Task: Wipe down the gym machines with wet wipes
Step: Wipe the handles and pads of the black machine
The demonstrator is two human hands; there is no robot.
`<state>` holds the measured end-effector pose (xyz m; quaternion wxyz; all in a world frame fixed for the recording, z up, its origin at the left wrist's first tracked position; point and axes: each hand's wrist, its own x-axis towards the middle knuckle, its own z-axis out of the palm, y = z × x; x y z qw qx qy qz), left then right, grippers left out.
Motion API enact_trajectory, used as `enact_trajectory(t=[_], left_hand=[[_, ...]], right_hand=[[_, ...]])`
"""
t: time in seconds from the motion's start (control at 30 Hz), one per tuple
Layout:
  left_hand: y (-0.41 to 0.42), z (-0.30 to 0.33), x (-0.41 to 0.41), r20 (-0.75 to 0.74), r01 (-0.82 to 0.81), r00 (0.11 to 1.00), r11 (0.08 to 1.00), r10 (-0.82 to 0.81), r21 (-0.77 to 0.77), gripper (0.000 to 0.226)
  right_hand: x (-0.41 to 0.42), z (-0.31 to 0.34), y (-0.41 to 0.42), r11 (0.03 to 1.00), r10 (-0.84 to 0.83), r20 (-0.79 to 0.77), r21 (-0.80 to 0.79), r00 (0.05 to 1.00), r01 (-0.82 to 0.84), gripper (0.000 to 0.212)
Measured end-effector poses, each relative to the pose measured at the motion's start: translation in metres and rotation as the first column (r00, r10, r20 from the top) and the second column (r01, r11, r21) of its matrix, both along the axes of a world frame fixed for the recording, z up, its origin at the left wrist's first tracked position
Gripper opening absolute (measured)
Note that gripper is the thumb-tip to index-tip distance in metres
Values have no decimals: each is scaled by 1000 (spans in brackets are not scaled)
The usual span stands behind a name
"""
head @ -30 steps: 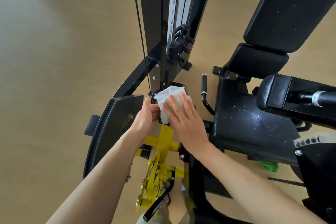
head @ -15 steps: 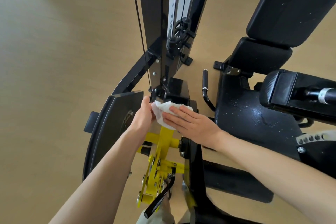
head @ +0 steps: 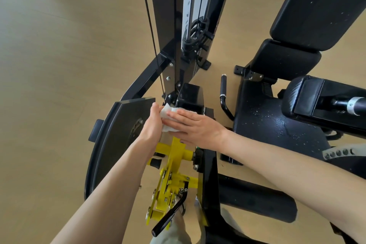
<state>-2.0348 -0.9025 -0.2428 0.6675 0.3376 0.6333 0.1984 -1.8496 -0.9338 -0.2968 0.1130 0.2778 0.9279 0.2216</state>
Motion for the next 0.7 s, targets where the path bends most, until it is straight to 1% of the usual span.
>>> enact_trajectory(t=[0.1,0.17,0.27,0.33,0.4,0.47,0.53,0.63,0.7], left_hand=[[-2,4,7,4,33,999,999,-33,21,58],[-3,7,9,-11,35,999,999,-34,29,57],[-5,10,11,-27,47,999,998,-46,35,59],[-6,11,12,-35,56,998,998,-55,37,60],[-7,11,14,-38,46,998,998,-45,36,60],[-8,12,18,-39,39,999,998,-38,39,60],[-9,11,21,-37,49,998,998,-47,39,60],[-9,9,23,-47,37,998,999,-35,37,60],[-8,7,24,-62,10,998,1000,-9,23,61]], right_hand=[[17,-5,-10,999,-9,-95,34,995,12,59],[28,-8,-19,998,-14,-141,56,990,22,58],[44,-16,-31,998,-30,-210,53,977,42,60],[48,-21,-32,996,-63,-239,52,969,78,63],[46,-20,-26,991,-100,-275,54,956,119,62],[43,-18,-23,989,-135,-285,27,949,148,60],[39,-18,-26,981,-195,-279,-35,940,193,62],[26,-20,-29,948,-319,-343,-90,884,307,67],[15,-18,-23,914,-402,-428,-131,809,385,67]])
